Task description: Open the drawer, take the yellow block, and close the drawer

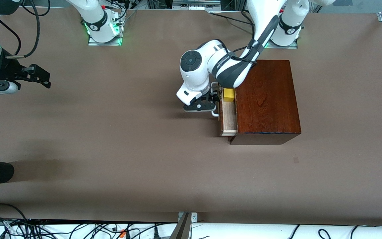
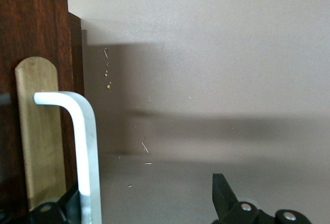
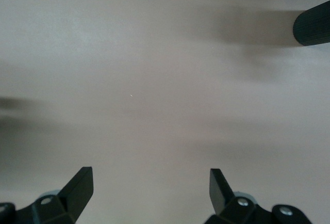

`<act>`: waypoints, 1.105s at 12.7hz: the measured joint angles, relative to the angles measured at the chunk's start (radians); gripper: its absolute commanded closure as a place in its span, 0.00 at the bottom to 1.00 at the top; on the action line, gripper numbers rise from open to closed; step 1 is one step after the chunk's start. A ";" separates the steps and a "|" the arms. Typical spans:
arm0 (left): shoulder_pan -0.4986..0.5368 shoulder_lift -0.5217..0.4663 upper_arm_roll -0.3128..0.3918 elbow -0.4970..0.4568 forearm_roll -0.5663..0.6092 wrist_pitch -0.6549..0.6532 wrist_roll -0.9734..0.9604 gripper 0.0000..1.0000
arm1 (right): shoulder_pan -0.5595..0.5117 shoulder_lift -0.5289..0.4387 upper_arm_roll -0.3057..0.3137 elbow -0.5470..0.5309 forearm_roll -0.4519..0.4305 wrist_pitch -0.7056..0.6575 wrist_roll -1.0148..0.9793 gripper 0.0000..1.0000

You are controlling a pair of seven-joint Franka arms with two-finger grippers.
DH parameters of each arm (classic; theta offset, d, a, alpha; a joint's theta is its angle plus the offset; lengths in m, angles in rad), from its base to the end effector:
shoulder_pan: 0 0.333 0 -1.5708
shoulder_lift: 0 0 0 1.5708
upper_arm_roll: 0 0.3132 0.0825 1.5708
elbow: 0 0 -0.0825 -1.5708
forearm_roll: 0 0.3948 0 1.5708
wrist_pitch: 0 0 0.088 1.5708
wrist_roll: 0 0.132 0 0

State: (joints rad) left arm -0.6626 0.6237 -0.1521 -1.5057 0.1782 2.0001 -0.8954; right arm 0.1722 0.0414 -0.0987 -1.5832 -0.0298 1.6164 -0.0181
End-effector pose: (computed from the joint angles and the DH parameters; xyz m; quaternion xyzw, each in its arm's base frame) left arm 0.5003 -0.4893 0.2615 -0.9976 -0.0097 0.0142 0.0674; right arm 0.5796 0.0399 0.5711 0.9988 0.0465 -0.0035 0.0170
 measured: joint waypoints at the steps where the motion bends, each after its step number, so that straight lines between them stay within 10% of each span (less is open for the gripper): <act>1: 0.000 0.000 0.000 0.000 0.000 0.000 0.000 0.00 | 0.000 0.000 0.000 0.000 0.000 0.000 0.000 0.00; 14: 0.000 0.000 0.008 0.009 -0.031 -0.008 -0.001 0.00 | 0.000 0.000 0.000 0.000 0.000 0.000 0.000 0.00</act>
State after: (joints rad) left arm -0.6626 0.6237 -0.1436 -1.4970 0.1477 1.9919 -0.8960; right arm 0.1722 0.0419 -0.0990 -1.5832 -0.0298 1.6164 -0.0181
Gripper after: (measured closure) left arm 0.000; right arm 0.000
